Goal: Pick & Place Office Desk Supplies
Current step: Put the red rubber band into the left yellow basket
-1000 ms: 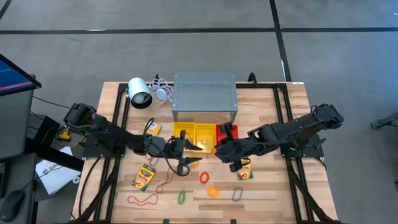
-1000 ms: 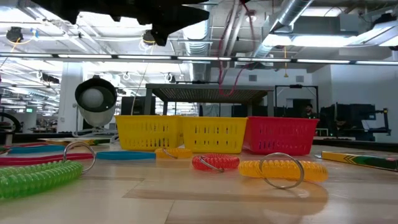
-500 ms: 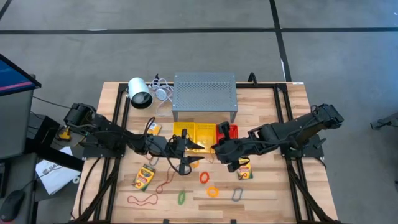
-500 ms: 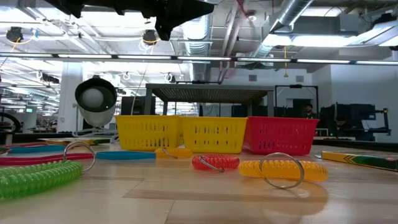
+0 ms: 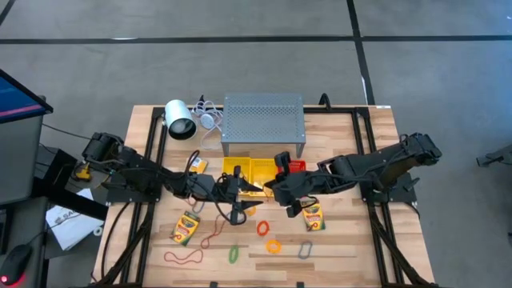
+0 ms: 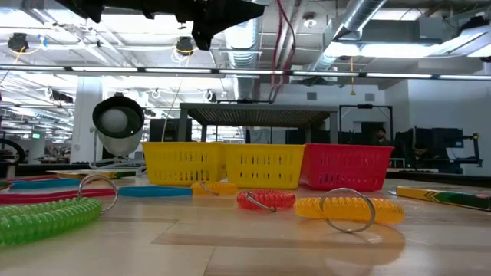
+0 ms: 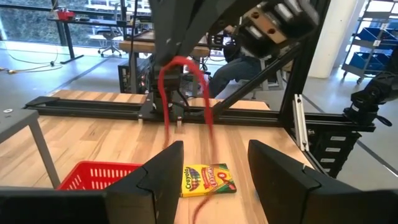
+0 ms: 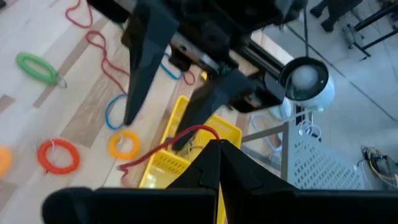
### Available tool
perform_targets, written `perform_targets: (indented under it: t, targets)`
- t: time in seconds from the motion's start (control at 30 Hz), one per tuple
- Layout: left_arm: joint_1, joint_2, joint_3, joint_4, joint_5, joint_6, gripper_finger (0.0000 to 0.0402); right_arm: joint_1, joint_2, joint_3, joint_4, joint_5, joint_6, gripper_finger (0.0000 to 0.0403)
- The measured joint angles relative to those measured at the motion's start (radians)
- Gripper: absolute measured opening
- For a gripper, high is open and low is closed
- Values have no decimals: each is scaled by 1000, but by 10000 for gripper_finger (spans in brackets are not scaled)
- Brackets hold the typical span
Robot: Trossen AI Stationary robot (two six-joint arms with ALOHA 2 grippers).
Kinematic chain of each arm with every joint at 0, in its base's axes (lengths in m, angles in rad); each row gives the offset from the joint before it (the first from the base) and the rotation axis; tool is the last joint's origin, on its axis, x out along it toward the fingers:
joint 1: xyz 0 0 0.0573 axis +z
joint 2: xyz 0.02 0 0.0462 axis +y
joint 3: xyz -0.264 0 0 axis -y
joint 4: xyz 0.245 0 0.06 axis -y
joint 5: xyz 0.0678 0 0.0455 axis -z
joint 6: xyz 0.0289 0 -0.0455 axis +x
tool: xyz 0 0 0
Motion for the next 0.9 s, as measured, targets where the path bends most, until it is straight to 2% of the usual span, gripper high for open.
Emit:
perform_targets:
  t: [0.53, 0.67, 0.9]
  targets:
    - [39, 0, 0, 0, 7, -18, 176, -13, 0, 0, 64, -4, -30, 0]
    - [39, 0, 0, 22, 76, -19, 176, -20, 0, 0, 81, -20, -39, 0]
    - [36, -1, 0, 33, 92, -19, 176, -32, 0, 0, 90, -26, -46, 0]
